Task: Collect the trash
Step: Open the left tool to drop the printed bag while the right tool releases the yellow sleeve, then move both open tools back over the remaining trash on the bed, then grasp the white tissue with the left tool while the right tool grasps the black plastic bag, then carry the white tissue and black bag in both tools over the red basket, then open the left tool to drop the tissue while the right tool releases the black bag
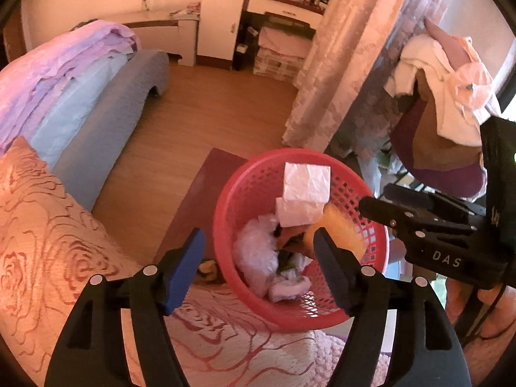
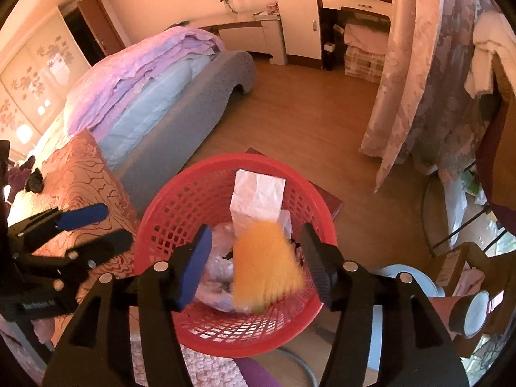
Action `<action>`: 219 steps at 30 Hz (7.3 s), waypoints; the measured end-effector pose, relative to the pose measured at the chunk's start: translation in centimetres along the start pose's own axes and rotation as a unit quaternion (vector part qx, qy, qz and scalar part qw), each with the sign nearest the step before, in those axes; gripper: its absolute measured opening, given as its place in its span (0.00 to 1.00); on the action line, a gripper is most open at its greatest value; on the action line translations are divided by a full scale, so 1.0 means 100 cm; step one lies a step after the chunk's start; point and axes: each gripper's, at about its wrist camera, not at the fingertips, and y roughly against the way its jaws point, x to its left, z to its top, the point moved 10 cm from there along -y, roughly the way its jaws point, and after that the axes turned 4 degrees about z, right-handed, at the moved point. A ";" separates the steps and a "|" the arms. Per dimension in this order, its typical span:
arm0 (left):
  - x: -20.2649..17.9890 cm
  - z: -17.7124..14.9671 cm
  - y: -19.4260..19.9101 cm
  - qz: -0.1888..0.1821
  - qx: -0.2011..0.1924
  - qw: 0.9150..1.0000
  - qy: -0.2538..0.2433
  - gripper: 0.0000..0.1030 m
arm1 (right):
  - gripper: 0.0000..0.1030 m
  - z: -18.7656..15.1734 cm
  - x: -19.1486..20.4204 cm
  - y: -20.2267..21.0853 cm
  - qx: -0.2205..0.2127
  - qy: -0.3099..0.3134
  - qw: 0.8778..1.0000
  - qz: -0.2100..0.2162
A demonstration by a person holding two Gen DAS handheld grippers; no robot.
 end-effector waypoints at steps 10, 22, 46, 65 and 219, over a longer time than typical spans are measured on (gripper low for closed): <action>0.036 0.003 0.027 0.020 -0.027 0.999 0.041 0.67 | 0.55 0.007 0.009 0.007 -0.014 0.010 1.000 0.002; 0.079 -0.009 0.055 0.045 -0.046 0.994 0.088 0.68 | 0.55 0.012 0.051 0.005 -0.020 0.041 0.999 0.029; 0.284 -0.106 0.159 0.217 -0.081 0.935 0.269 0.72 | 0.56 0.005 0.221 -0.020 0.009 0.175 0.975 0.135; 0.331 -0.129 0.149 0.208 -0.091 0.921 0.316 0.51 | 0.56 -0.003 0.284 -0.029 0.013 0.237 0.962 0.134; -0.005 -0.005 0.014 0.020 -0.023 1.000 -0.007 0.36 | 0.27 -0.005 0.023 0.012 -0.033 0.044 0.998 -0.005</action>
